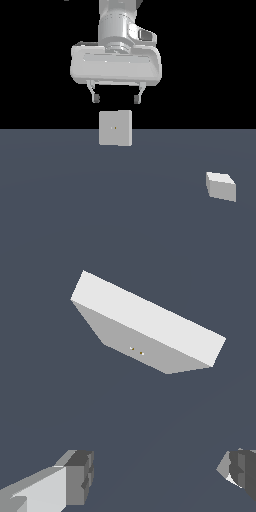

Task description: Plug the charger into the wall socket.

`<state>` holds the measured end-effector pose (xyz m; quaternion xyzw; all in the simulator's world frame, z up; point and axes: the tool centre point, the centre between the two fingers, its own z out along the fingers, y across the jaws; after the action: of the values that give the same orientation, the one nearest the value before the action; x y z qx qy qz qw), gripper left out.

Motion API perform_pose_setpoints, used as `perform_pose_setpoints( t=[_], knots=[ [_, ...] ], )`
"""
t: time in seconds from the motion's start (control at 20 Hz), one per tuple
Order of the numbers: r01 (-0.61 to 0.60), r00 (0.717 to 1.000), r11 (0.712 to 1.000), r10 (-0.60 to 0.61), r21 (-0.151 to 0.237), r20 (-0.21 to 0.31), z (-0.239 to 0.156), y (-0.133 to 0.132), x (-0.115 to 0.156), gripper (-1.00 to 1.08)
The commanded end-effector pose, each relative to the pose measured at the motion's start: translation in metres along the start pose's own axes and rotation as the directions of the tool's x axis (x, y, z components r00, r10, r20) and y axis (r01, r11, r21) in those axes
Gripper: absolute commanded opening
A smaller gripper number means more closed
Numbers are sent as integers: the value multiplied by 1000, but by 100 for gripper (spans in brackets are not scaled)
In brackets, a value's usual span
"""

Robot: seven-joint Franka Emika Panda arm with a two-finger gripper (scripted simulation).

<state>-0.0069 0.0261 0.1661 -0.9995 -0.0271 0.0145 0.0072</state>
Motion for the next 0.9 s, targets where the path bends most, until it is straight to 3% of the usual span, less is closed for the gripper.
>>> perform_pose_setpoints(
  t=[0.0, 0.4, 0.85],
  knots=[
    [0, 1000, 1000, 0, 0, 0, 0, 0, 0, 100],
    [-43, 999, 999, 43, -3, -12, 8, 16, -6, 100],
    [-192, 980, 981, 191, -9, -55, 38, 68, -31, 100]
  ],
)
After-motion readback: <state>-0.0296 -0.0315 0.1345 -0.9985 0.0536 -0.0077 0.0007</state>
